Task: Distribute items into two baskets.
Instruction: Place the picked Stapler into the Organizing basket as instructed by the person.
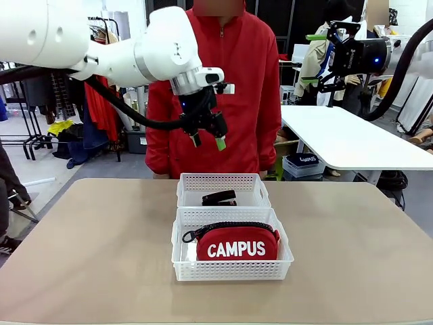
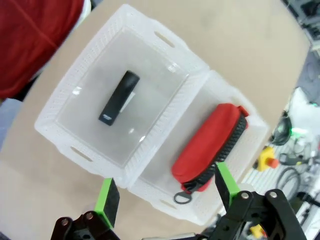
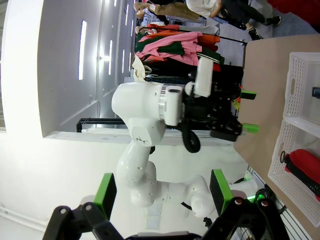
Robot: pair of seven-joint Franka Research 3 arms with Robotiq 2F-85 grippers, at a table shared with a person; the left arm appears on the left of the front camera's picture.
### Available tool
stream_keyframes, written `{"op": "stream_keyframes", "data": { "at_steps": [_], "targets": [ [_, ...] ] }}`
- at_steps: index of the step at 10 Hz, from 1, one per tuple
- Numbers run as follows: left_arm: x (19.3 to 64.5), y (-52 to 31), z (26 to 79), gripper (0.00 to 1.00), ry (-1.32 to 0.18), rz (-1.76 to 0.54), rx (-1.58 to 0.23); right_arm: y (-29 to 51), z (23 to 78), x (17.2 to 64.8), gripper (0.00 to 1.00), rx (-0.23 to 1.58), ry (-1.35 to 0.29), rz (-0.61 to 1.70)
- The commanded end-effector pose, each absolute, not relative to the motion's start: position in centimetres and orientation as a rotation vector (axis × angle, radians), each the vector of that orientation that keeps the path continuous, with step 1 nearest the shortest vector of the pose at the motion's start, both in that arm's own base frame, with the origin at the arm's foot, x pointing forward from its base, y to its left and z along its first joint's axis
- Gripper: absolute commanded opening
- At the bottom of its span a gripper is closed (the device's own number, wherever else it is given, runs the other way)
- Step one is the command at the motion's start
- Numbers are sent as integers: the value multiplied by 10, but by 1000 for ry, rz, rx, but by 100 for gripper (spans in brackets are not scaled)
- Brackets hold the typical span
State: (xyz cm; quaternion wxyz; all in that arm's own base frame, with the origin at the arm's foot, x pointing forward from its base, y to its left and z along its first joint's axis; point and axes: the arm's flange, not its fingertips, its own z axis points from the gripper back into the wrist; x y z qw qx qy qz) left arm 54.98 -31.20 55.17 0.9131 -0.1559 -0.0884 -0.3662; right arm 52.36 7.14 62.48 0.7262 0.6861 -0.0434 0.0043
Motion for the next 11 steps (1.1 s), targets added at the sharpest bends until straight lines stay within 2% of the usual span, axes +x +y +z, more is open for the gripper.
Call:
{"op": "stream_keyframes", "data": {
  "at_steps": [1,3,6,11],
  "targets": [
    [536,-277,583,100,-190,-534,-577,72,629,523,100,1521,-88,0],
    [521,-238,616,100,-185,-393,-787,72,629,523,100,1521,-88,0],
    [512,-196,646,100,-265,-234,-939,72,629,523,100,1521,-88,0],
    [509,-110,648,100,-337,11,-1218,72,629,523,100,1521,-88,0]
  ]
}}
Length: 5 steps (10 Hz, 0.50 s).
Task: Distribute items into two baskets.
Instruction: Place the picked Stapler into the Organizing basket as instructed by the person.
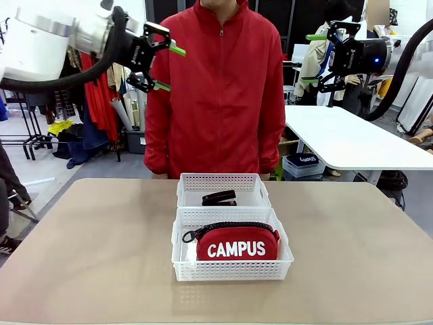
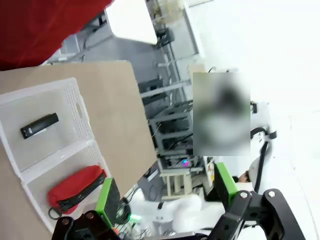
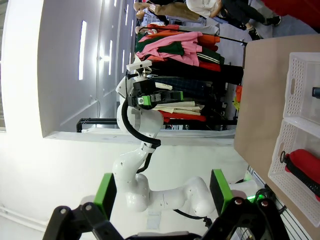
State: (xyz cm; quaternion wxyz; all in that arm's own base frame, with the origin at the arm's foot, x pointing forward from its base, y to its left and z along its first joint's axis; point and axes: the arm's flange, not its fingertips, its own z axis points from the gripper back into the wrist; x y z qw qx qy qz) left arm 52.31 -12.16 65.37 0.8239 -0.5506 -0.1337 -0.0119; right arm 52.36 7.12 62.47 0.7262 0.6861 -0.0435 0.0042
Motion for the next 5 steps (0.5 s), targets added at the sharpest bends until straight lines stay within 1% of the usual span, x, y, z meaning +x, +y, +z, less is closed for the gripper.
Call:
{"op": "stream_keyframes", "data": {
  "at_steps": [1,3,5],
  "targets": [
    [500,-97,653,100,-375,41,-1267,72,629,523,100,1521,-88,0],
    [487,-74,659,100,-435,67,-1355,72,629,523,100,1521,-88,0],
    [484,-62,661,100,-443,68,-1371,72,629,523,100,1521,-88,0]
  ]
}}
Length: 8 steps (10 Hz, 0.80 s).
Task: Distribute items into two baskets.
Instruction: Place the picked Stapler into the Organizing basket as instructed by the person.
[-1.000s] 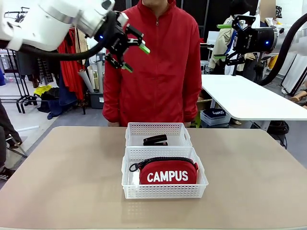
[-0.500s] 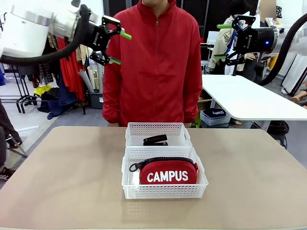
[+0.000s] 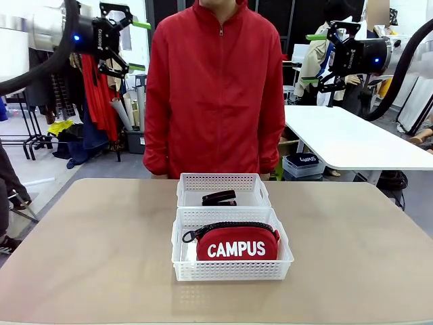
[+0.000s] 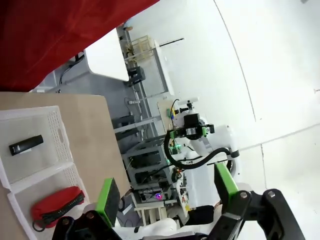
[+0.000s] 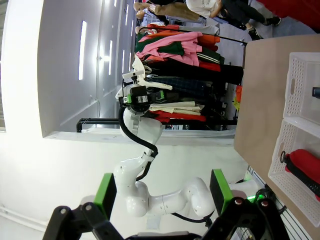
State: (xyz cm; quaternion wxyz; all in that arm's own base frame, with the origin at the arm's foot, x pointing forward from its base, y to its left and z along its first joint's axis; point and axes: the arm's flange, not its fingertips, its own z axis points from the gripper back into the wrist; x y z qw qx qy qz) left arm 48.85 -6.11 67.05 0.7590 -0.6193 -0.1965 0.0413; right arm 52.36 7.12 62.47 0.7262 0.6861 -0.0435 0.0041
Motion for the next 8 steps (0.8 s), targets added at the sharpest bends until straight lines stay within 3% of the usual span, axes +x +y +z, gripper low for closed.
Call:
{"op": "stream_keyframes", "data": {
  "at_steps": [1,8],
  "targets": [
    [483,-60,659,100,-439,59,-1382,72,629,523,100,1521,-88,0],
    [479,-30,657,100,-458,63,-1493,72,629,523,100,1521,-88,0]
  ]
}}
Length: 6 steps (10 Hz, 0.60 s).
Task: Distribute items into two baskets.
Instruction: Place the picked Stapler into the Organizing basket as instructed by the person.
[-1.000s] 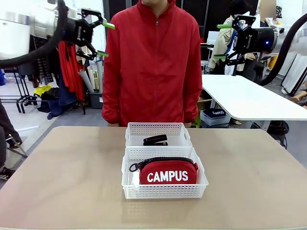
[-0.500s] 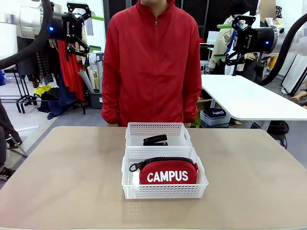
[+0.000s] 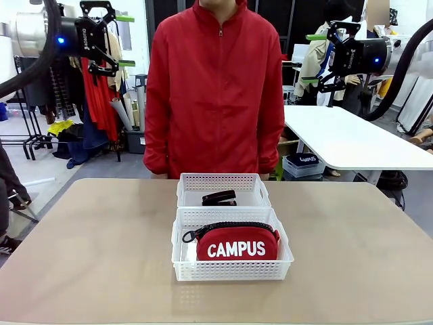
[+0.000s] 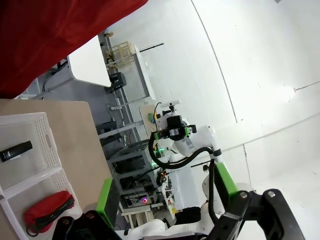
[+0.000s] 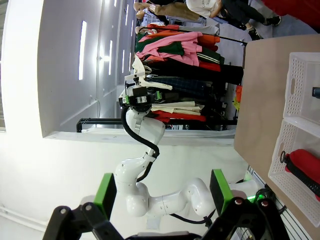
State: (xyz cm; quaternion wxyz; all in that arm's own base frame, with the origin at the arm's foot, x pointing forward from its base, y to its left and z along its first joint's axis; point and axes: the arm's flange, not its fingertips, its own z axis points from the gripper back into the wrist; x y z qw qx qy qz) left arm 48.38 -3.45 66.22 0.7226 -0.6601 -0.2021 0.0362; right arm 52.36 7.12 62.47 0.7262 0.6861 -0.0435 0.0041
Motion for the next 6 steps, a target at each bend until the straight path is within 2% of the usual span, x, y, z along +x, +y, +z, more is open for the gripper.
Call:
{"op": "stream_keyframes", "data": {
  "at_steps": [1,6],
  "targets": [
    [480,-26,654,100,-464,71,-1503,72,629,523,100,1521,-88,0],
    [482,-25,652,100,-451,45,-1455,72,629,523,100,1521,-88,0]
  ]
}}
